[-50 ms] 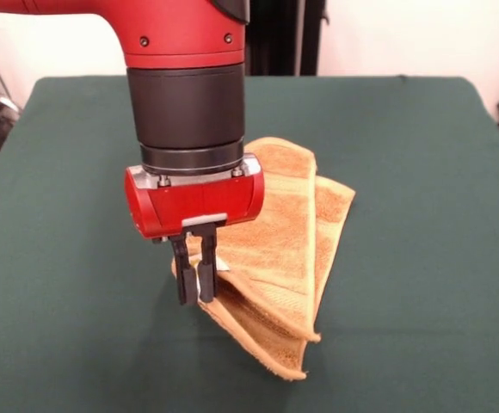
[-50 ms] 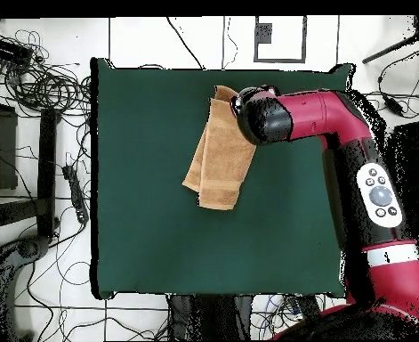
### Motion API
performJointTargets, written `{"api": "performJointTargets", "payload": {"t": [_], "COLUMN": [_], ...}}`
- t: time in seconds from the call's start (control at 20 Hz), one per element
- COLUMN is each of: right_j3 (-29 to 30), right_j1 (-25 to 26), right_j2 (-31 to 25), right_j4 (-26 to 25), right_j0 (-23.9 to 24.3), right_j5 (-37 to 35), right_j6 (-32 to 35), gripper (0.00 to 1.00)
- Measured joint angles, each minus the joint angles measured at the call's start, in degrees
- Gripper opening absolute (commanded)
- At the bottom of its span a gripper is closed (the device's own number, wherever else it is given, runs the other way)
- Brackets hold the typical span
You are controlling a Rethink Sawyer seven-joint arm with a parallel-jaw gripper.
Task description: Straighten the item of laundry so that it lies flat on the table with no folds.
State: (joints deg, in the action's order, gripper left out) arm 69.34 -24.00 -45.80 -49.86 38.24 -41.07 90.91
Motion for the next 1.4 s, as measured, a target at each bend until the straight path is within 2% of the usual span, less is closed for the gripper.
{"api": "performJointTargets", "payload": {"t": [1.4], "right_j3": [1.3], "right_j1": [0.0], "right_j2": [0.0], "right_j4": [0.5], "right_j0": [0.1], "right_j5": [1.3], "right_j6": [0.0], "gripper": [0.0]}}
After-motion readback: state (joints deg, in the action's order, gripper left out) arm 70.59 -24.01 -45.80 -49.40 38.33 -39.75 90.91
